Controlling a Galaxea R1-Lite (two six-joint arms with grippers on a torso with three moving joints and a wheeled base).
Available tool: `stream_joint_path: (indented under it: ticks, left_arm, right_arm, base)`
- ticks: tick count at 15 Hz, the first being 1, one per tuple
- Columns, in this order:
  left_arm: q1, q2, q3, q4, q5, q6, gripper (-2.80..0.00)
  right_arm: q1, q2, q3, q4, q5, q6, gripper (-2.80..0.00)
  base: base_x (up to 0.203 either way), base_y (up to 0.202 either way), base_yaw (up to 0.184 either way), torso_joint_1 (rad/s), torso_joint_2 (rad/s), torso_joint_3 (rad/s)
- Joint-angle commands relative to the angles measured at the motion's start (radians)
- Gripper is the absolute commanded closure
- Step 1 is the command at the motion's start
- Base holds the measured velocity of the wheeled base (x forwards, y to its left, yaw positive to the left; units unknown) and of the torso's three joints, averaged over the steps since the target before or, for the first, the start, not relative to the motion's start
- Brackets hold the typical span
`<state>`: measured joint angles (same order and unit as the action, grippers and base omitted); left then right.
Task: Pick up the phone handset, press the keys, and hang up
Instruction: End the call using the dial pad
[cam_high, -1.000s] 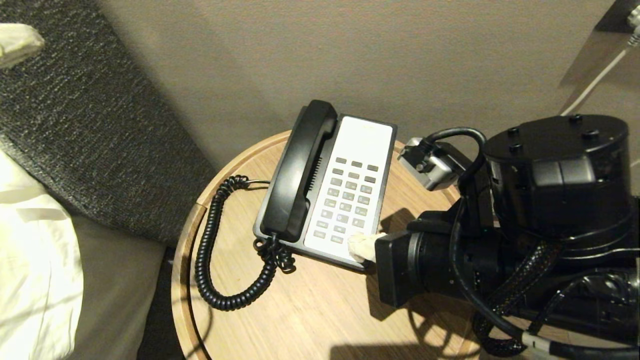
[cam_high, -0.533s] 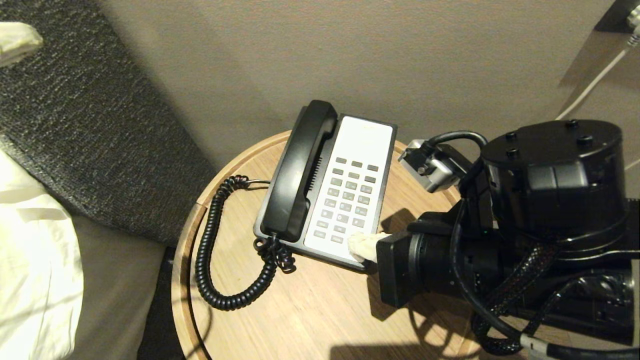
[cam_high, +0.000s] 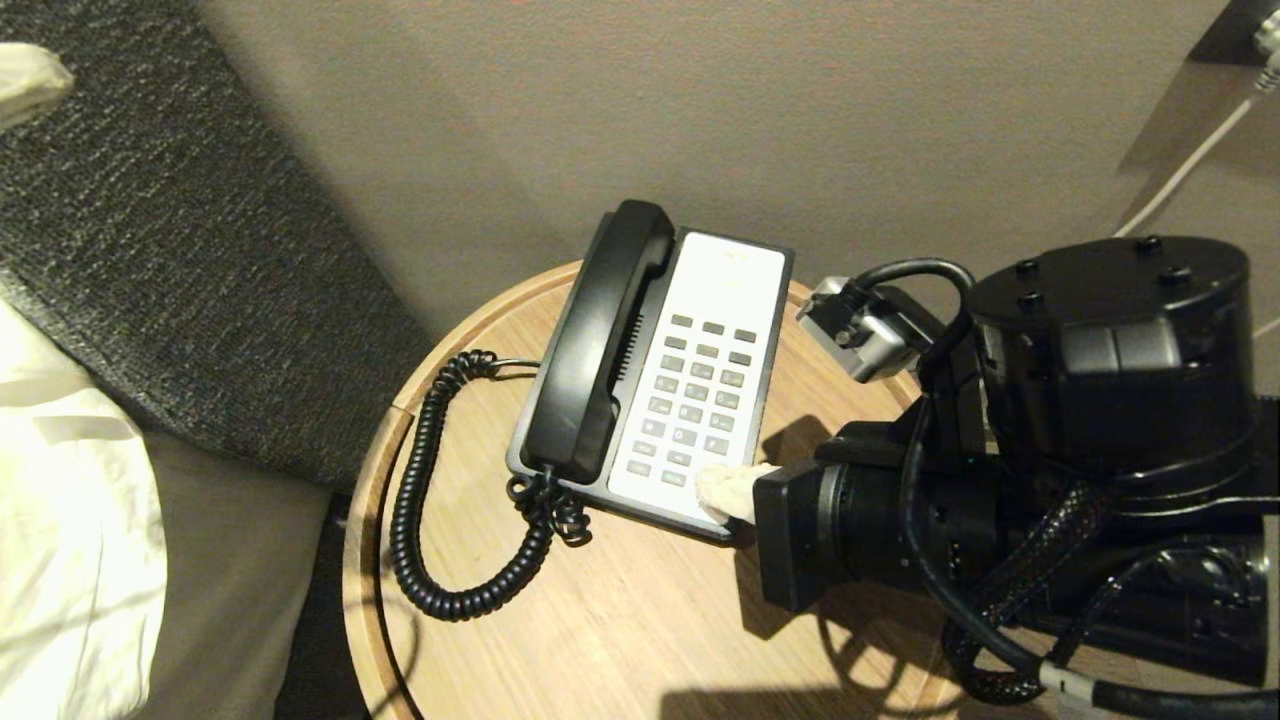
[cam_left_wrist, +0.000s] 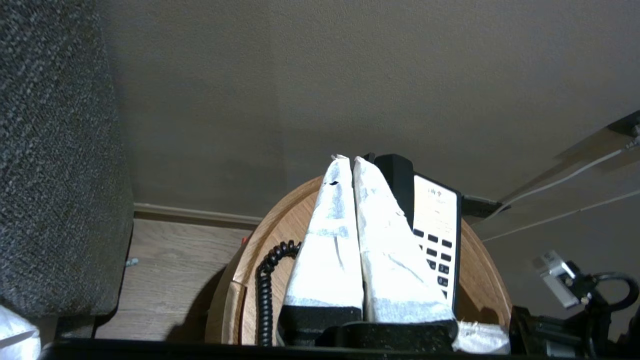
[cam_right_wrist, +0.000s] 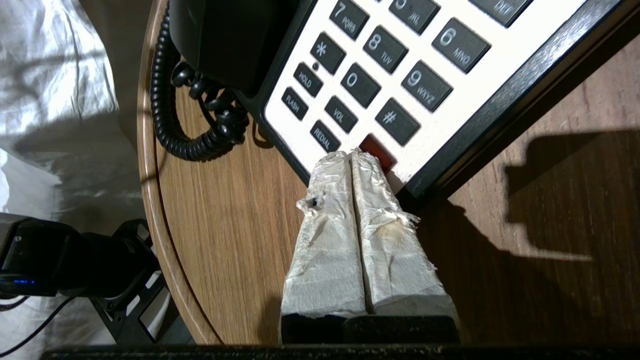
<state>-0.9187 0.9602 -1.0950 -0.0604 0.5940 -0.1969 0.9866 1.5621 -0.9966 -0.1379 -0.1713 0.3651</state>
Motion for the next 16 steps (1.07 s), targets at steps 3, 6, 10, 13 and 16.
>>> stream_joint_path:
  ticks: [3, 6, 10, 13, 16]
  left_arm:
    - [0.000, 0.000, 0.006, -0.001, 0.006, -0.009, 0.00]
    - [0.001, -0.006, 0.025, 0.001, 0.006, -0.013, 0.00]
    - [0.001, -0.012, 0.038, 0.001, 0.006, -0.013, 0.00]
    - [0.001, -0.012, 0.038, 0.001, 0.006, -0.013, 0.00]
    - [0.001, -0.015, 0.040, 0.001, 0.006, -0.013, 0.00]
  right_arm:
    - [0.010, -0.025, -0.008, -0.005, -0.001, 0.000, 0.00]
    - [0.014, -0.036, -0.008, -0.002, -0.002, 0.000, 0.00]
    - [0.015, -0.035, -0.002, 0.004, -0.002, -0.002, 0.00]
    - [0.015, -0.028, 0.000, 0.000, -0.002, 0.000, 0.00]
    - [0.017, -0.022, 0.006, -0.002, -0.001, 0.000, 0.00]
  base:
    - [0.000, 0.000, 0.000, 0.000, 0.00, 0.000]
    - [0.000, 0.000, 0.000, 0.000, 0.00, 0.000]
    - [0.000, 0.000, 0.000, 0.000, 0.00, 0.000]
    - [0.000, 0.000, 0.000, 0.000, 0.00, 0.000]
    - [0.000, 0.000, 0.000, 0.000, 0.00, 0.000]
